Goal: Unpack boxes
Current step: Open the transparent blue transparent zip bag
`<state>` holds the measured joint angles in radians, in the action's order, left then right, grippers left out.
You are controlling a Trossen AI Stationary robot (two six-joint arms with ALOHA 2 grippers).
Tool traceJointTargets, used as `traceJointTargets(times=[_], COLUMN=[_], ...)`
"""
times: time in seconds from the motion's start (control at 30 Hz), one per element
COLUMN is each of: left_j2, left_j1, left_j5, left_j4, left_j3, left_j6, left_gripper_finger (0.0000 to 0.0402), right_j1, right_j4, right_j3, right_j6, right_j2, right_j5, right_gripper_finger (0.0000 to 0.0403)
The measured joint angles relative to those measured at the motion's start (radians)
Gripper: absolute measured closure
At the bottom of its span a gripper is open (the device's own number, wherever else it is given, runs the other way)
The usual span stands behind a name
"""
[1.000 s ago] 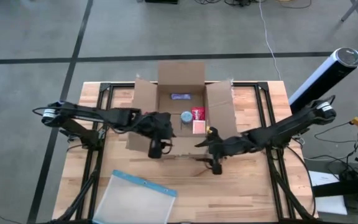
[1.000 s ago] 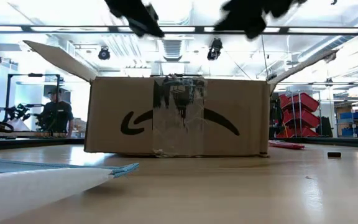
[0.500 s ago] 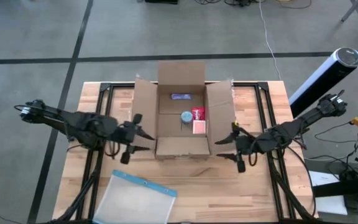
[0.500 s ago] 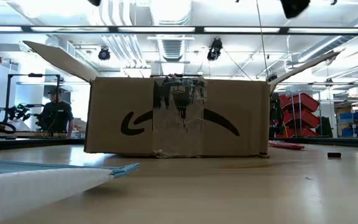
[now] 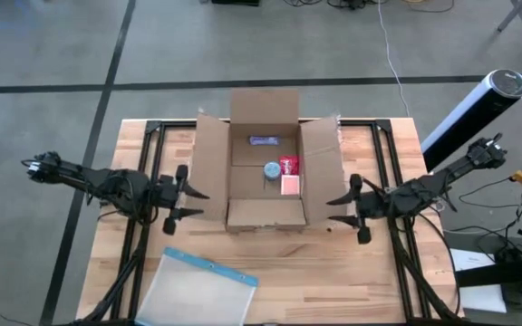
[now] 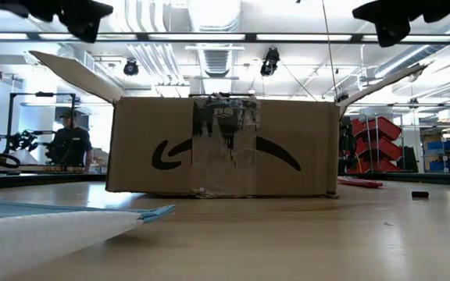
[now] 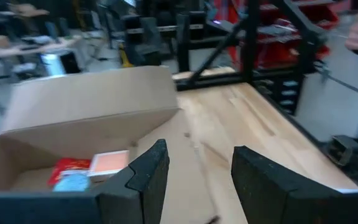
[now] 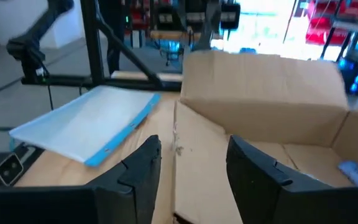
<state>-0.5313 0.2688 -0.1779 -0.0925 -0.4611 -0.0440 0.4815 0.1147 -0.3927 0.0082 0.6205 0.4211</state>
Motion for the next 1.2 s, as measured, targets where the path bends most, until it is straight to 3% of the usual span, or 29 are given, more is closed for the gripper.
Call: traceJointTargets(times=[0.2, 0.47, 0.87, 1.2], left_j2=[0.069, 0.119, 0.058, 0.076], left_j1=[-0.006, -0.083, -0.359, -0.444], left_j5=[-0.048, -0.04, 0.276, 0.372], left_j4=[0.052, 0.067, 0.12, 0.135], left_j3=[0.075, 0.079, 0.123, 0.139], left_j6=[-0.062, -0.12, -0.051, 0.002], left_gripper_finger=[0.0246, 0.0246, 0.0246, 0.0246], right_j1=[-0.004, -0.024, -0.11, -0.155], right_j4=[0.006, -0.004, -0.071, -0.106], right_j3=[0.076, 0.145, 0.187, 0.203], right_j6=[-0.061, -0.129, -0.076, -0.026], right_j2=[-0.165, -0.37, -0.429, -0.43], right_j5=[-0.001, -0.001, -0.089, -0.089], right_gripper_finger=[0.0272, 0.0292, 0.0294, 0.0292])
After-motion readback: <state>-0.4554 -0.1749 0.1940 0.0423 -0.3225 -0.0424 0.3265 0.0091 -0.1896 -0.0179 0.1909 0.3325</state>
